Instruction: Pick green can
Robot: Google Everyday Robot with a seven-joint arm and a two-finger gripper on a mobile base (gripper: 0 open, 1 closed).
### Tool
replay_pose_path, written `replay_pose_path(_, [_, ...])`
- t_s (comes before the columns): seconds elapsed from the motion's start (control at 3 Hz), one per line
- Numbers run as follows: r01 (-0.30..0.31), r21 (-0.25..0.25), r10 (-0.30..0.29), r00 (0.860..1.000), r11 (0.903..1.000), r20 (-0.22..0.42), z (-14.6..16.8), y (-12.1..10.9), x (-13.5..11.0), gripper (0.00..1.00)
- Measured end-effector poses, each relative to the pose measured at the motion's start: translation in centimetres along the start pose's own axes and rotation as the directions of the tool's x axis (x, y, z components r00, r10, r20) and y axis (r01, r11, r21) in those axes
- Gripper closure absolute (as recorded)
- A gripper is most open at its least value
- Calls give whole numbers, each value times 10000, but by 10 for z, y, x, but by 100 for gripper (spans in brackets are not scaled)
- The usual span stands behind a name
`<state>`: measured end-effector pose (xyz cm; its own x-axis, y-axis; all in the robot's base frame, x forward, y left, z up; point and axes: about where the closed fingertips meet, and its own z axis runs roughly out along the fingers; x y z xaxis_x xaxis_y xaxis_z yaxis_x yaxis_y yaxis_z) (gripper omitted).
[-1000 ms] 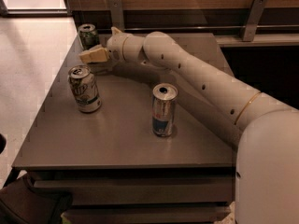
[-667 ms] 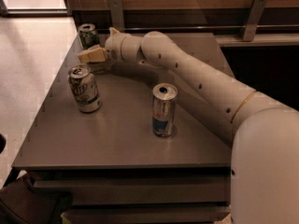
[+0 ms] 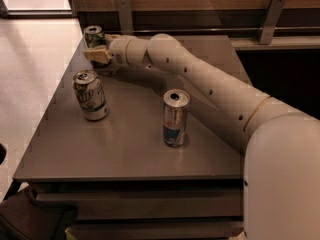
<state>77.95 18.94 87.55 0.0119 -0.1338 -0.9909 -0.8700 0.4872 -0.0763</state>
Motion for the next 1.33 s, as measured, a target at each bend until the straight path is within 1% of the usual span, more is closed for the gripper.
replay_pose_path(0.67, [-9,-80,9,10000,10000,4,4,4,0,86])
replay_pose_path(1.0, [-12,-120,12,10000,9999,6,6,7,0,100])
replay_pose_path(1.33, [-12,-120,12,10000,9999,6,6,7,0,100])
